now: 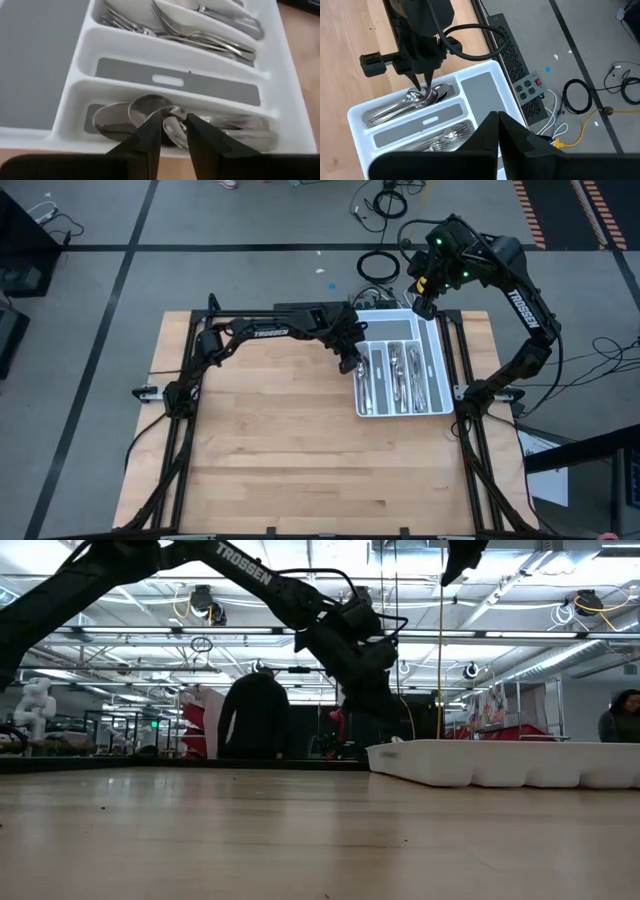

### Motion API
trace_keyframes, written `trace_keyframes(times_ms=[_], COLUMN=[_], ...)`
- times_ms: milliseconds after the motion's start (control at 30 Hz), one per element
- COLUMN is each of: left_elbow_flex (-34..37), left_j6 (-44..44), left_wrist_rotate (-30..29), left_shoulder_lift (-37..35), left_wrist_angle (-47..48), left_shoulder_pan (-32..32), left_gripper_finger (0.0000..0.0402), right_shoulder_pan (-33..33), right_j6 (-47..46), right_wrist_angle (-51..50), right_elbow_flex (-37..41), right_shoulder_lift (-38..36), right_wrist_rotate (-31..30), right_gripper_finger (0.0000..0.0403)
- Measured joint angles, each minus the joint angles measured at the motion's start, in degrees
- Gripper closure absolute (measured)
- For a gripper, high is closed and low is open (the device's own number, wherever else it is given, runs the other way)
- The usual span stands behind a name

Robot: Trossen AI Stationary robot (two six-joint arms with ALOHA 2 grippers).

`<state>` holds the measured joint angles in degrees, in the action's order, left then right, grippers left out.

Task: Sort silverware
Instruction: Return to Home Position

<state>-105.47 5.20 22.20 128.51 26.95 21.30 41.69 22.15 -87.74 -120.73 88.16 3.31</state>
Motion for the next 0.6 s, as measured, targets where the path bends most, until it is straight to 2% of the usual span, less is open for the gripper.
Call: trace_keyframes(times_ms=[100,200,267,333,433,533,600], left_elbow_flex=[0.0,-1.3,-3.1,-4.7,-6.0,-6.2,-6.2], left_j6=[-2.6,-10.5,-17.5,-20.8,-21.4,-21.1,-20.3], left_wrist_rotate=[-2.7,-3.7,-3.7,-2.8,-1.9,-1.9,-4.1], left_shoulder_lift=[-0.1,-1.2,-3.0,-5.8,-11.5,-18.5,-23.4], left_wrist_angle=[-2.4,-3.4,-3.7,-3.8,-3.9,-3.5,-3.1], left_shoulder_pan=[-0.4,-0.4,-0.4,-0.2,0.3,1.8,3.0], left_gripper_finger=[0.0297,0.0296,0.0296,0.0296,0.0296,0.0295,0.0295], right_shoulder_pan=[0.0,-0.3,-0.4,-0.5,-0.5,-0.4,-0.4], right_j6=[1.1,2.5,6.1,11.0,14.6,14.5,14.3], right_wrist_angle=[0.3,1.1,1.0,0.4,-0.7,-1.1,-2.3], right_elbow_flex=[0.0,0.0,0.1,0.0,-0.1,-0.1,0.0], right_shoulder_lift=[-0.2,-1.4,-3.8,-7.6,-14.1,-20.9,-25.5], right_wrist_rotate=[0.0,0.7,5.9,13.7,20.5,20.6,20.6], right_gripper_finger=[0.0403,0.0403,0.0403,0.0403,0.0403,0.0403,0.0403])
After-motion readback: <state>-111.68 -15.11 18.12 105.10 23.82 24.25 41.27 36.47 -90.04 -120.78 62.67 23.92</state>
